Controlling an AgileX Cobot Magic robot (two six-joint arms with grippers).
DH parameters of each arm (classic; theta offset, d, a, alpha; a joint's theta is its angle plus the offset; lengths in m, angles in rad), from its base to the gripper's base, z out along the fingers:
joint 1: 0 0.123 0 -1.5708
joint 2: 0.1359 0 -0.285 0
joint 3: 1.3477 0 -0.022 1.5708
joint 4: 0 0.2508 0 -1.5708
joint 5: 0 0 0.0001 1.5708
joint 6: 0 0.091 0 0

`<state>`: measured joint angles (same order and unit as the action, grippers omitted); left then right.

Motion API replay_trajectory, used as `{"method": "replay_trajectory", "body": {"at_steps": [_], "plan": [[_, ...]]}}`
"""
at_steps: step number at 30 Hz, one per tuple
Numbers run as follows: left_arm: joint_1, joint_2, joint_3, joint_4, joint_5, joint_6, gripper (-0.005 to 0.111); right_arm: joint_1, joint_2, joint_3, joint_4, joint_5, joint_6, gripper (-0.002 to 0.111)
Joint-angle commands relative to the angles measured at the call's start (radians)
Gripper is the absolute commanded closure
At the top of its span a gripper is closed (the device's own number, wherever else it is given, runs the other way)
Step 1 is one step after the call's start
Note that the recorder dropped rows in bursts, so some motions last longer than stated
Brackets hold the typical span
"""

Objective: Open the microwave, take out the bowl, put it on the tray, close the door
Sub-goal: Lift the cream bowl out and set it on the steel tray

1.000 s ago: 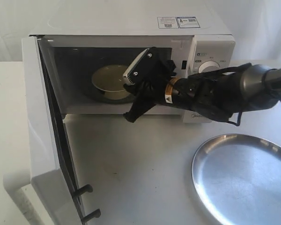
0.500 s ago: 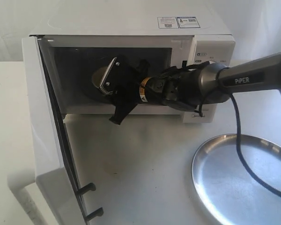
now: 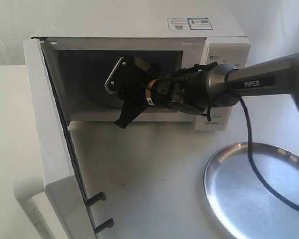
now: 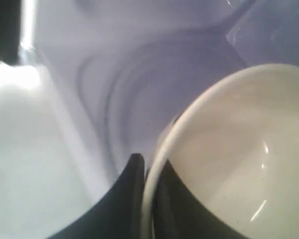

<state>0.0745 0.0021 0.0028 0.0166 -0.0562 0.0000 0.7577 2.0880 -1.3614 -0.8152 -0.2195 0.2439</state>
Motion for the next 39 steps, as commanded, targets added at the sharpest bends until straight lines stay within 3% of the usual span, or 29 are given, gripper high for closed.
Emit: {"method": "replay_trajectory", "body": {"at_steps": [1,7,17,24,28,29,31,32,34,36,39], "plan": [[-0.001,-0.002,-0.003,-0.008,-0.005,0.000,0.107,0.060,-0.197,0.168,-0.018,0.075,0.212,0.108],[-0.001,-0.002,-0.003,-0.008,-0.005,0.000,0.107,0.161,-0.492,0.448,0.091,0.458,0.297,0.108],[-0.001,-0.002,-0.003,-0.008,-0.005,0.000,0.107,0.178,-0.737,0.891,0.034,0.636,0.592,0.108],[-0.001,-0.002,-0.003,-0.008,-0.005,0.000,0.107,0.178,-0.691,0.962,-0.295,0.727,0.917,0.108],[-0.001,-0.002,-0.003,-0.008,-0.005,0.000,0.107,0.178,-0.689,0.965,-0.319,0.736,0.993,0.107],[-0.001,-0.002,-0.003,-0.008,-0.005,0.000,0.107,0.178,-0.689,0.965,-0.322,0.734,0.999,0.103],[-0.001,-0.002,-0.003,-0.008,-0.005,0.000,0.107,0.178,-0.689,0.965,-0.324,0.737,1.001,0.086],[-0.001,-0.002,-0.003,-0.008,-0.005,0.000,0.107,0.178,-0.689,0.965,-0.324,0.741,1.007,0.069],[-0.001,-0.002,-0.003,-0.008,-0.005,0.000,0.107,0.180,-0.706,0.965,-0.351,0.771,1.073,0.057],[-0.001,-0.002,-0.003,-0.008,-0.005,0.000,0.107,0.219,-0.802,0.963,-0.418,0.752,1.154,0.069],[-0.001,-0.002,-0.003,-0.008,-0.005,0.000,0.107,0.326,-1.101,0.929,-0.420,0.634,1.160,0.098]]}}
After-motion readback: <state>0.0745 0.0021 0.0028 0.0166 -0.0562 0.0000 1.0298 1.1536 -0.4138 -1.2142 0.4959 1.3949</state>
